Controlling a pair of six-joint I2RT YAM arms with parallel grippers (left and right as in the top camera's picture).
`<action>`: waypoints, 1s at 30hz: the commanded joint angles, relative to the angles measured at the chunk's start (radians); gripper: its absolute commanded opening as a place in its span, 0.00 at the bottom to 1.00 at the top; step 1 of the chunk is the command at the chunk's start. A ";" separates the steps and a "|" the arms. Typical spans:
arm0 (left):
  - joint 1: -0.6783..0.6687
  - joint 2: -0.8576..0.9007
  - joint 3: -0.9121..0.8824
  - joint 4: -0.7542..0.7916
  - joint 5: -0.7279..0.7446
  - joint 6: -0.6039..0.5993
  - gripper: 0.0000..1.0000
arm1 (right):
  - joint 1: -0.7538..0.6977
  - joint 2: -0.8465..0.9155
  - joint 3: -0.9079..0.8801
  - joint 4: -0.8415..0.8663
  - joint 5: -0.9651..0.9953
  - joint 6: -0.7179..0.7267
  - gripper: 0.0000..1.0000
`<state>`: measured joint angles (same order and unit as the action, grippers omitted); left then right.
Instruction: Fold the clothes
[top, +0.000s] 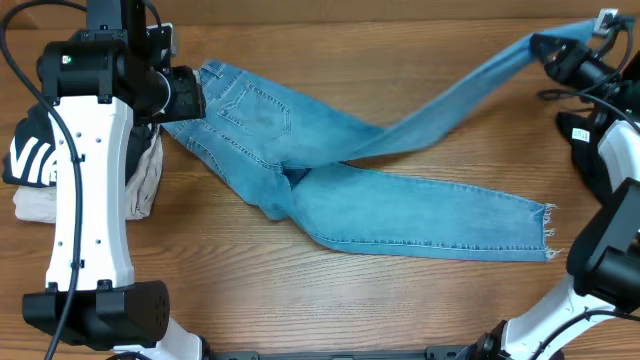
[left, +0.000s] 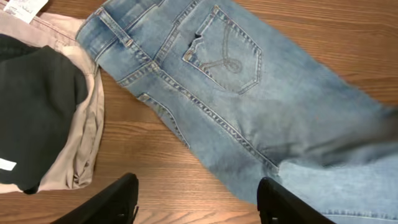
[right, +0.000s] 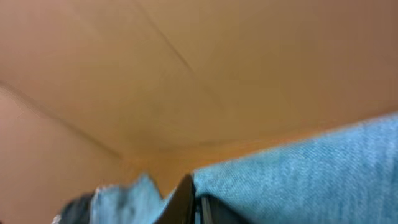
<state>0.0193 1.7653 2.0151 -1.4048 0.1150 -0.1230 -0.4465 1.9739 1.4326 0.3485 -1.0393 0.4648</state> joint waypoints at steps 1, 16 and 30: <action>-0.007 -0.018 0.018 0.011 0.010 0.011 0.66 | 0.009 -0.014 0.046 0.410 0.000 0.377 0.04; -0.008 -0.018 0.018 0.014 0.017 -0.004 0.67 | -0.028 0.071 0.074 -0.726 0.249 -0.421 0.13; -0.007 -0.018 0.018 0.021 0.016 0.015 0.76 | -0.184 0.065 0.074 -1.282 0.463 -0.285 0.52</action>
<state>0.0193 1.7653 2.0163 -1.3903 0.1238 -0.1230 -0.6174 2.0472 1.4994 -0.8886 -0.5587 0.1459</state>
